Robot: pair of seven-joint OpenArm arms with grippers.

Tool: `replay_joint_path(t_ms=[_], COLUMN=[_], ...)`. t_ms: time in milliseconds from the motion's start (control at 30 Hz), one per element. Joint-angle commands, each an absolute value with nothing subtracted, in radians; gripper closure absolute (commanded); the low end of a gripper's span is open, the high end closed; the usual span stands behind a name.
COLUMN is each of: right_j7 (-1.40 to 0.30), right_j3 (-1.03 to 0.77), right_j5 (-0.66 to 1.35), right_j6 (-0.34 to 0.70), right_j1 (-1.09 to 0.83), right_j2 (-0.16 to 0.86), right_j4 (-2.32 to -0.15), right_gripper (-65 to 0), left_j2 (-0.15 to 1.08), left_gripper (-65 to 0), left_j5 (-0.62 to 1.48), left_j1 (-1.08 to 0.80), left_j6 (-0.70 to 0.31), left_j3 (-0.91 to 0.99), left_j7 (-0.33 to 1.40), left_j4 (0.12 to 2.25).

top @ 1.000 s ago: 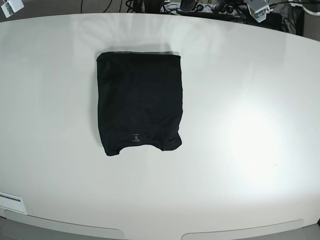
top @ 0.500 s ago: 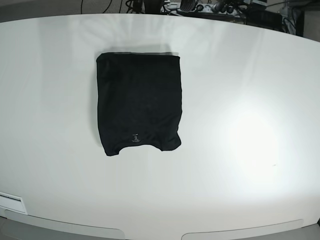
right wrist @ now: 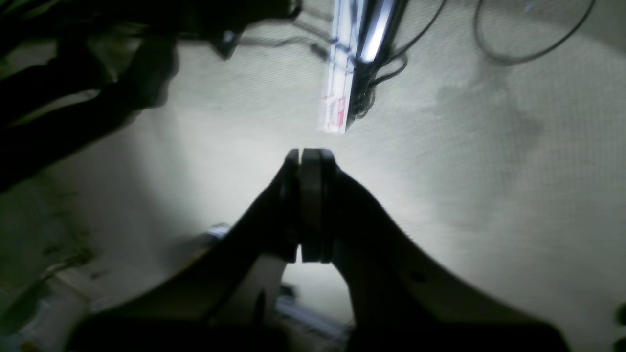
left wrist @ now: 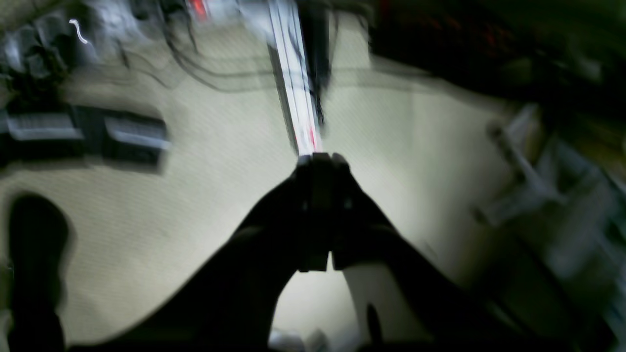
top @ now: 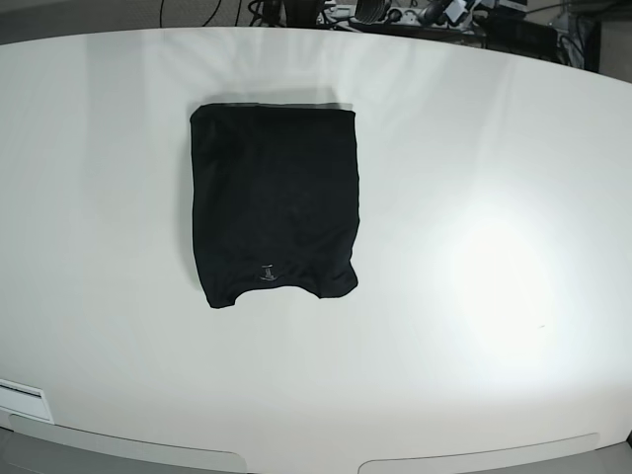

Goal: Fold the T-shirt properly

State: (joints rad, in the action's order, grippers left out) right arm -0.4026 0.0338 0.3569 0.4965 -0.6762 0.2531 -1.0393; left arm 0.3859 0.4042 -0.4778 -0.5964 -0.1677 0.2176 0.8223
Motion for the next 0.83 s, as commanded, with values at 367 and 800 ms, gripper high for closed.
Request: replay_joint_path(t_ms=[367, 800], right_j7=[-0.268, -0.203], right_j3=[0.288, 0.289], right_j5=[0.193, 0.096], right_j6=[0.22, 0.207], right_j1=[-0.371, -0.346], right_j2=[0.136, 0.062], right_j4=[-0.705, -0.692], right_gripper=[0.0, 0.0], left_j2=[0.139, 0.127], left_gripper=[0.0, 0.0], left_j5=[0.236, 0.274], left_j1=[-0.226, -0.223], left_j6=[-0.198, -0.163], left_j3=[-0.438, -0.521], left_j7=[-0.027, -0.022], left_j4=[0.461, 0.492])
